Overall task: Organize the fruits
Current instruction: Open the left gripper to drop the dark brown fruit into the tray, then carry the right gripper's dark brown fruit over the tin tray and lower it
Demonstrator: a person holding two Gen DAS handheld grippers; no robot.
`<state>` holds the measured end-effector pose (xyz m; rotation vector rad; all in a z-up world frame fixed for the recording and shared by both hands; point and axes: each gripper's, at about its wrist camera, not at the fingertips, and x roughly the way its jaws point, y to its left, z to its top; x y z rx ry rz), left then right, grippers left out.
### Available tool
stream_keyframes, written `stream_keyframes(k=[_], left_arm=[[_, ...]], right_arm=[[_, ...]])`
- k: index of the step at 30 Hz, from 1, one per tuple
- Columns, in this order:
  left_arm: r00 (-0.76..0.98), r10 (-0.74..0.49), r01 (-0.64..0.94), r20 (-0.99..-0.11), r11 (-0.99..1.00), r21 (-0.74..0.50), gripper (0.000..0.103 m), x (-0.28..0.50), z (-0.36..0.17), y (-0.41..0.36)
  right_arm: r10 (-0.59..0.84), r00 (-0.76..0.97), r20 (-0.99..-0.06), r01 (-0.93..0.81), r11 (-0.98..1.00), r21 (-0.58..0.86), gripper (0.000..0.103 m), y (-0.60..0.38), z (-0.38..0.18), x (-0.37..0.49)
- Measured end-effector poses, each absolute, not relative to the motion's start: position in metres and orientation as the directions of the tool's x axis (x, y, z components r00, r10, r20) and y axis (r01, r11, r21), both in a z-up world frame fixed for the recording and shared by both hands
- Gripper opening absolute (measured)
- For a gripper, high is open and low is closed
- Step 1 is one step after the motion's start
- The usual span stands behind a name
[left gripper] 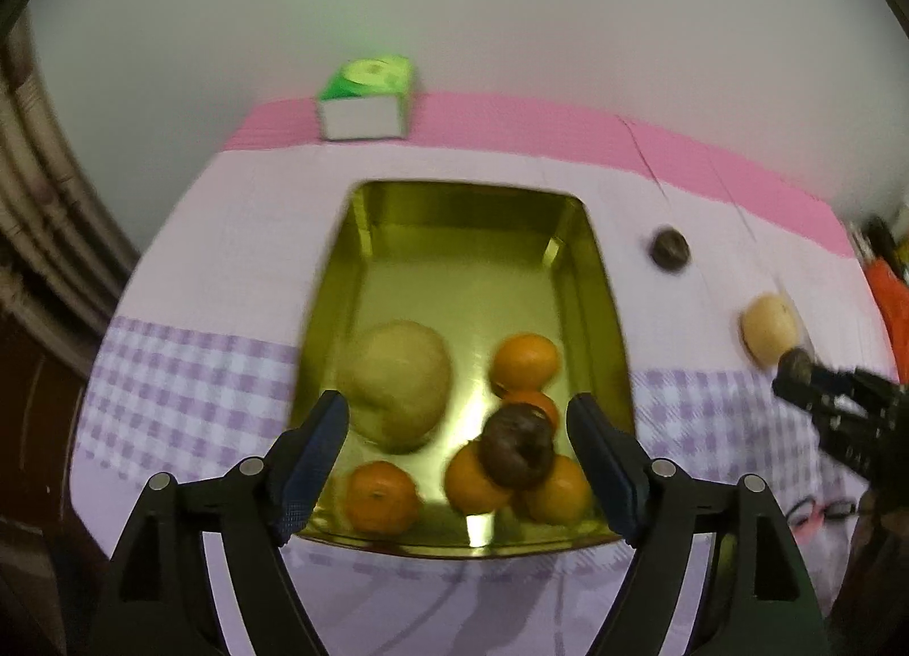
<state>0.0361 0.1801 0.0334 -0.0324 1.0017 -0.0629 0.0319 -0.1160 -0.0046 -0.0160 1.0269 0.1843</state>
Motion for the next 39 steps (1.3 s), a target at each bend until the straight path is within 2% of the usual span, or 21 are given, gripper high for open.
stream_keyframes(k=[10,18,28,39], left_arm=[[0.557,0.055,-0.196,-0.829,0.978,-0.066,0.082,0.037,0.036,0.246],[0.548,0.060,-0.277,-0.834,0.954,-0.113,0.082,0.036,0.031,0.270],[0.534,0.063,-0.280,-0.843,0.954,-0.107,0.082,0.037,0.026,0.268],[0.530,0.067,-0.276,-0.845,0.956,-0.097,0.082,0.037,0.026,0.266]], right_arm=[[0.284,0.469,-0.836,-0.380,0.920,0.098,0.036,-0.017,0.015,0.042],[0.308,0.440,-0.844,-0.474,0.878,0.074,0.036,0.036,0.012,0.050],[0.307,0.420,-0.854,-0.538,0.842,0.039,0.036,0.076,0.001,0.058],[0.295,0.412,-0.862,-0.533,0.845,0.034,0.036,0.090,-0.014,0.070]])
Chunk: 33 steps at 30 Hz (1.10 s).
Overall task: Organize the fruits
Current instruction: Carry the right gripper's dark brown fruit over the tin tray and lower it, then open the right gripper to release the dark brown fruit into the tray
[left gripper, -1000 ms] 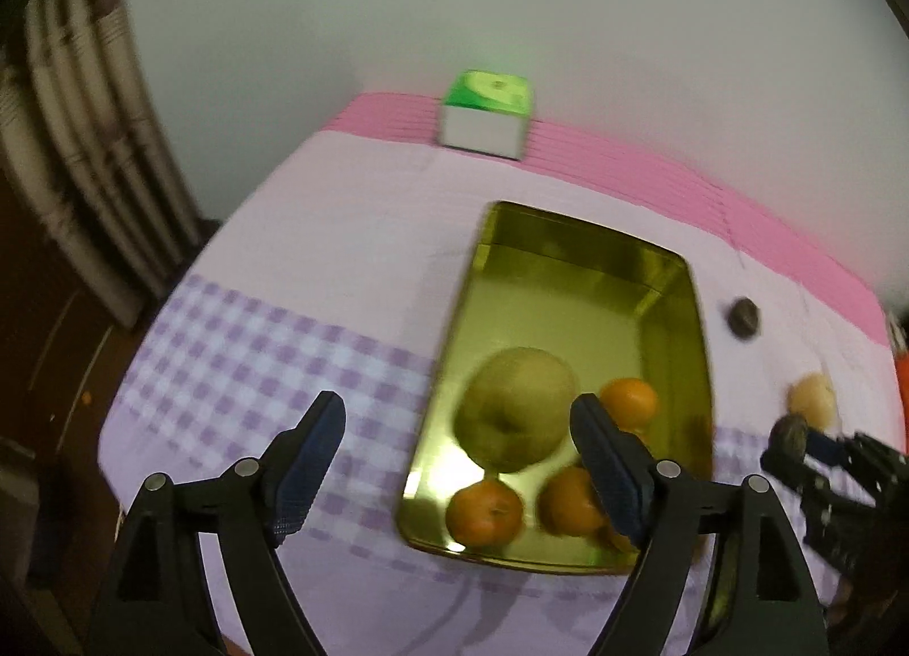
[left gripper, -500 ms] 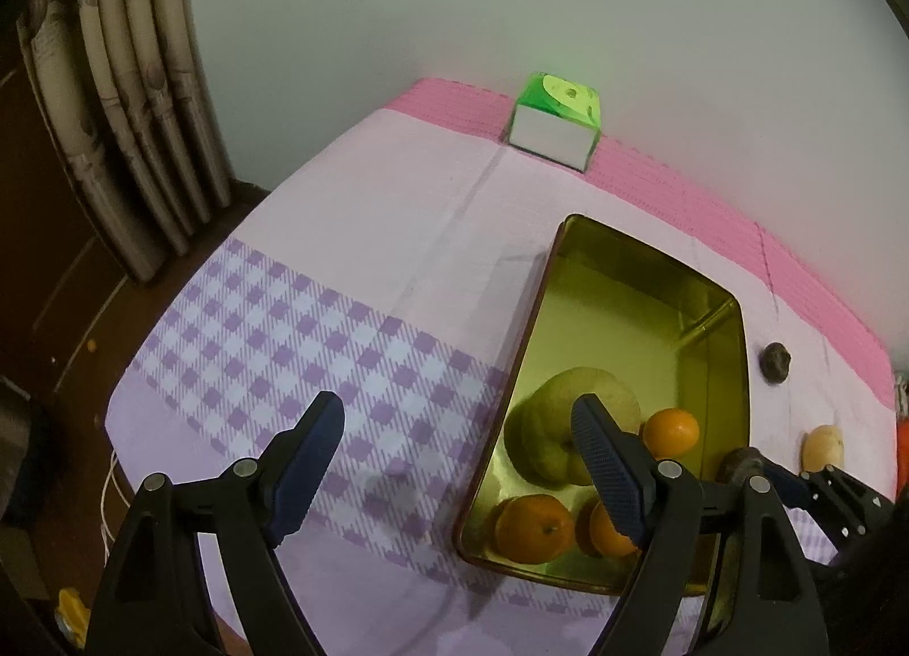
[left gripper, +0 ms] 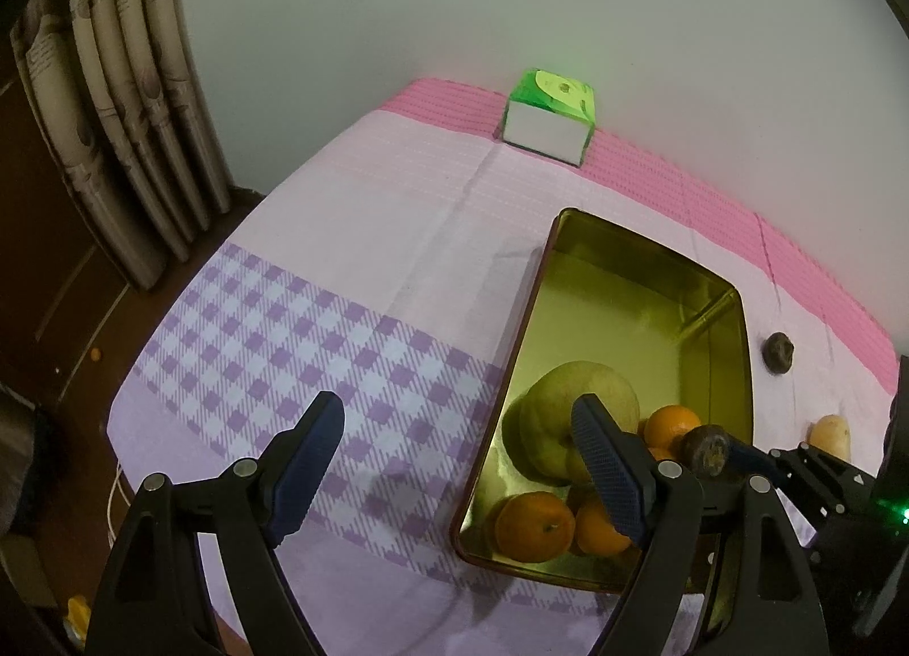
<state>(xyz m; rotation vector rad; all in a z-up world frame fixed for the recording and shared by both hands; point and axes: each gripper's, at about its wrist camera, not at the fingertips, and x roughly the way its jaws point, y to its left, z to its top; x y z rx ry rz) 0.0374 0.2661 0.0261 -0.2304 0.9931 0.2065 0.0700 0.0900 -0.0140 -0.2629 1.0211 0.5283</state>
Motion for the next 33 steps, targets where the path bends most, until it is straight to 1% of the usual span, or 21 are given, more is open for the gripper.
stream_keyframes(k=[11,15,19,21,28,33], left_arm=[[0.528,0.072,-0.255,-0.846,0.964,-0.077,0.082,0.038,0.024,0.260],[0.528,0.071,-0.250,-0.847,0.965,-0.075,0.082,0.039,0.023,0.258],[0.526,0.072,-0.241,-0.847,0.968,-0.067,0.082,0.039,0.022,0.254],[0.528,0.071,-0.233,-0.847,0.970,-0.063,0.082,0.039,0.022,0.252],[0.556,0.086,-0.198,-0.827,0.980,-0.031,0.082,0.037,0.025,0.243],[0.574,0.071,-0.193,-0.816,0.980,-0.051,0.082,0.035,0.027,0.243]], right_arm=[[0.302,0.403,-0.864,-0.521,0.852,0.054,0.037,0.087,-0.014,0.070],[0.298,0.403,-0.865,-0.514,0.856,0.055,0.043,0.085,-0.014,0.070],[0.301,0.407,-0.862,-0.509,0.859,0.059,0.045,0.083,-0.014,0.069],[0.303,0.408,-0.861,-0.509,0.859,0.061,0.049,0.082,-0.013,0.069],[0.316,0.421,-0.850,-0.502,0.862,0.071,0.050,0.077,-0.007,0.064],[0.319,0.439,-0.840,-0.487,0.870,0.076,0.052,0.069,0.004,0.056]])
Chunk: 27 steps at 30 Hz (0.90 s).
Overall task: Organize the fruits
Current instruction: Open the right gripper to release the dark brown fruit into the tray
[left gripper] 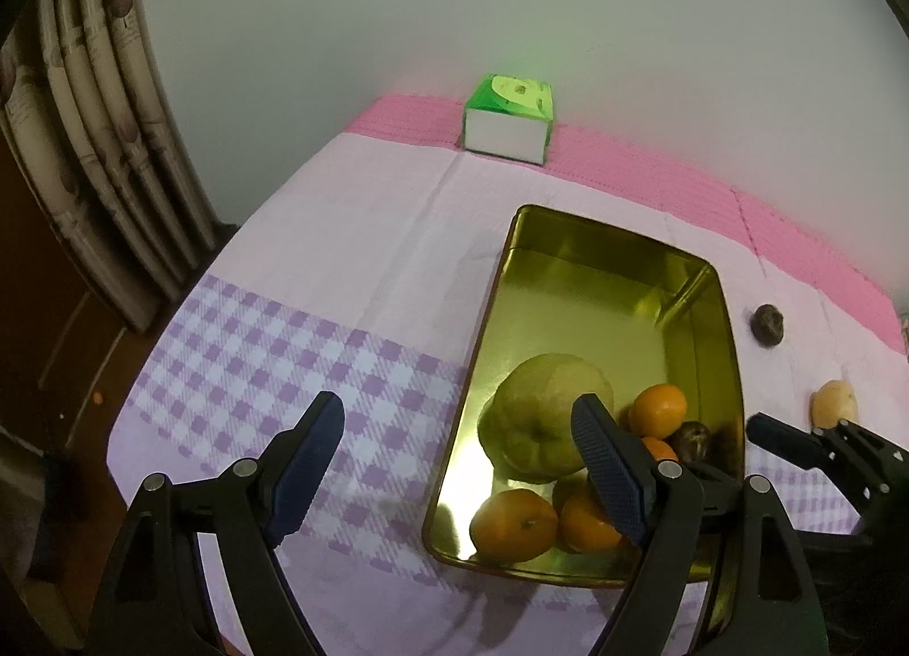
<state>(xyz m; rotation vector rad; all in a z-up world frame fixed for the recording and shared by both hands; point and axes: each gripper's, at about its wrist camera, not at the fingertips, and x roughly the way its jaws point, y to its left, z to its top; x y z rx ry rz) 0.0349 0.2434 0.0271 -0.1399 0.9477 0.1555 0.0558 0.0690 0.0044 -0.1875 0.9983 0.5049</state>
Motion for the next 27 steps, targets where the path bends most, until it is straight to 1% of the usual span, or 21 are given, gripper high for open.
stream_keyframes(k=[5,13,18,21,25,27], left_arm=[[0.586,0.084,-0.210,-0.806,0.976,-0.051,0.082,0.033,0.030,0.245],[0.565,0.106,-0.239,-0.818,0.970,-0.039,0.082,0.034,0.026,0.250],[0.560,0.114,-0.227,-0.820,0.974,-0.019,0.082,0.035,0.025,0.246],[0.553,0.098,-0.203,-0.827,0.979,-0.020,0.082,0.034,0.024,0.239],[0.549,0.102,-0.184,-0.830,0.983,-0.001,0.082,0.031,0.029,0.226],[0.547,0.098,-0.160,-0.831,0.987,0.011,0.082,0.031,0.031,0.214]], right_arm=[[0.311,0.467,-0.828,-0.452,0.888,0.079,0.058,0.052,0.019,0.045],[0.279,0.492,-0.825,-0.374,0.923,0.090,0.061,0.015,0.031,0.034],[0.234,0.502,-0.832,-0.318,0.945,0.074,0.063,-0.015,0.028,0.029],[0.202,0.507,-0.838,-0.270,0.960,0.068,0.064,-0.040,0.023,0.026],[0.152,0.507,-0.848,-0.184,0.981,0.066,0.065,-0.080,0.014,0.021],[0.125,0.508,-0.852,-0.136,0.989,0.065,0.069,-0.102,0.010,0.019]])
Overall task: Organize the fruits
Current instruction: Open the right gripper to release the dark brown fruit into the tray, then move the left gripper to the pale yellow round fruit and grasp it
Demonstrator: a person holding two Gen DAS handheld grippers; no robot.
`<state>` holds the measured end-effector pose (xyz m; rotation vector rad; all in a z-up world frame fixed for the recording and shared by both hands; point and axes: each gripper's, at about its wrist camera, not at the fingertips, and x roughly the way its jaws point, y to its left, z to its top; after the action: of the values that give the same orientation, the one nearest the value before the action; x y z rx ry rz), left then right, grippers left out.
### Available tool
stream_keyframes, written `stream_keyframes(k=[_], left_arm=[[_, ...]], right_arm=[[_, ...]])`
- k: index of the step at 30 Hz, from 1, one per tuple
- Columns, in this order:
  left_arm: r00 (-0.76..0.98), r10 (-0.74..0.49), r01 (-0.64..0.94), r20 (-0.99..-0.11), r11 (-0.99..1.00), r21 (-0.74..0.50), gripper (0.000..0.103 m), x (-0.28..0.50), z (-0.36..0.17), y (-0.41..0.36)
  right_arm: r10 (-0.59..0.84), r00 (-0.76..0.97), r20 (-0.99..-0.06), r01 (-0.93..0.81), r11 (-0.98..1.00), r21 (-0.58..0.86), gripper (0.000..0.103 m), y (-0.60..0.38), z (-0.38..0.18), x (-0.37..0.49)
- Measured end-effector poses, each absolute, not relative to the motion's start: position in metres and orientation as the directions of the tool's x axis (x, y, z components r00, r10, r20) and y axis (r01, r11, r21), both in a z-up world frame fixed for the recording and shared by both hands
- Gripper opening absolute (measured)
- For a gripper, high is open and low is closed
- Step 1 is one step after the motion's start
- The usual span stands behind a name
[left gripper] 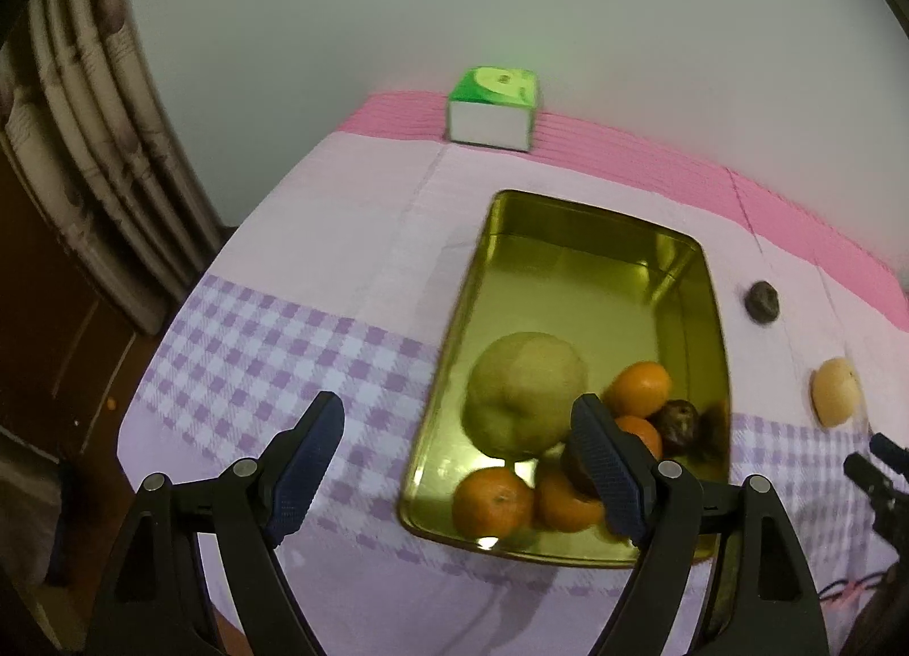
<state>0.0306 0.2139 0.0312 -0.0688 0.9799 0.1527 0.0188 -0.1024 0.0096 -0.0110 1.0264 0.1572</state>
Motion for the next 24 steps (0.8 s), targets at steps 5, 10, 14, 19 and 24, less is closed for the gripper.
stream_keyframes(k=[5,10,14,19,24], left_arm=[[0.541,0.059,-0.069,-0.839,0.997,0.026,0.087,0.036,0.035,0.173],[0.526,-0.010,0.085,-0.850,0.996,0.040,0.091,0.046,0.034,0.103],[0.515,-0.090,0.220,-0.853,0.975,0.030,0.096,0.057,0.030,0.047],[0.478,-0.172,0.371,-0.861,0.928,0.021,0.097,0.069,0.017,-0.023],[0.441,-0.214,0.459,-0.872,0.888,0.014,0.097,0.082,0.003,-0.071]], right_arm=[[0.064,0.498,-0.865,0.013,0.997,0.081,0.073,-0.166,-0.003,0.011],[0.019,0.493,-0.870,0.129,0.987,0.095,0.080,-0.214,-0.010,0.004],[-0.007,0.482,-0.876,0.170,0.982,0.086,0.085,-0.237,-0.012,0.002],[-0.037,0.479,-0.877,0.216,0.973,0.076,0.090,-0.263,-0.011,-0.004],[-0.060,0.462,-0.885,0.265,0.961,0.074,0.091,-0.286,-0.017,-0.008]])
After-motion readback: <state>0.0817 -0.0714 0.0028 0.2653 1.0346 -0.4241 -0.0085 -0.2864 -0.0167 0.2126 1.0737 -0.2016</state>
